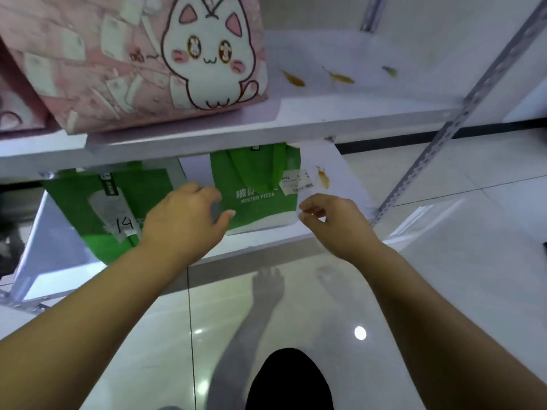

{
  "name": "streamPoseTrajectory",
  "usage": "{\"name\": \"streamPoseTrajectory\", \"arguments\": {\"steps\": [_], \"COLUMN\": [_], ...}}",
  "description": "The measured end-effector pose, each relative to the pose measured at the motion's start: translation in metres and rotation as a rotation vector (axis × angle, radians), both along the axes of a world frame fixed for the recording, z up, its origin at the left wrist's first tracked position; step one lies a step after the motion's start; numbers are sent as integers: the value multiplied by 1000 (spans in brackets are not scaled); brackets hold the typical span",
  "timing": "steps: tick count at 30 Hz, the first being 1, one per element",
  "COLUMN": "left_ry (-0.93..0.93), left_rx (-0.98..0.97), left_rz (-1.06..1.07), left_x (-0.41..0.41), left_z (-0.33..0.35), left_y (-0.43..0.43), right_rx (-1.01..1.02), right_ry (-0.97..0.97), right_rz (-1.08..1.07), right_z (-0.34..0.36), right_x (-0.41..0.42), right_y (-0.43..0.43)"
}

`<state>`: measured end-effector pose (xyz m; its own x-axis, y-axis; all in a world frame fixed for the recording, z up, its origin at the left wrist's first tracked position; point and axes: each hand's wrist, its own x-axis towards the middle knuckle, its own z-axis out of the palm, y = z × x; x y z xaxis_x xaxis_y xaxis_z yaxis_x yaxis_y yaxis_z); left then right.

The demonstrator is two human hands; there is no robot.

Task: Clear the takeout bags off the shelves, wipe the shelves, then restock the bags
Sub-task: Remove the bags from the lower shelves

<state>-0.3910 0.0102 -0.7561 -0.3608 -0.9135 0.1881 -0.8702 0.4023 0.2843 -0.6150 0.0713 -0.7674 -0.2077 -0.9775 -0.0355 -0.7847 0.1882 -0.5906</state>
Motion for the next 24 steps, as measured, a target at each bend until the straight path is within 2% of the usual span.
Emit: {"name": "streamPoseTrajectory", "arguments": {"steps": [10, 16, 24], "left_ry": [92, 96, 138], "left_rx": [47, 11, -70], "left_rz": [-71, -101, -156], "left_x": [16, 31, 41], "left_z": [201, 328, 447], "left_y": [35, 56, 80], "right_rx": [-12, -64, -192], "right_ry": [54, 41, 77], "right_rz": [39, 25, -10], "right_z": [215, 342, 462], "right_x": [35, 53, 65], "right_y": [28, 57, 96]}}
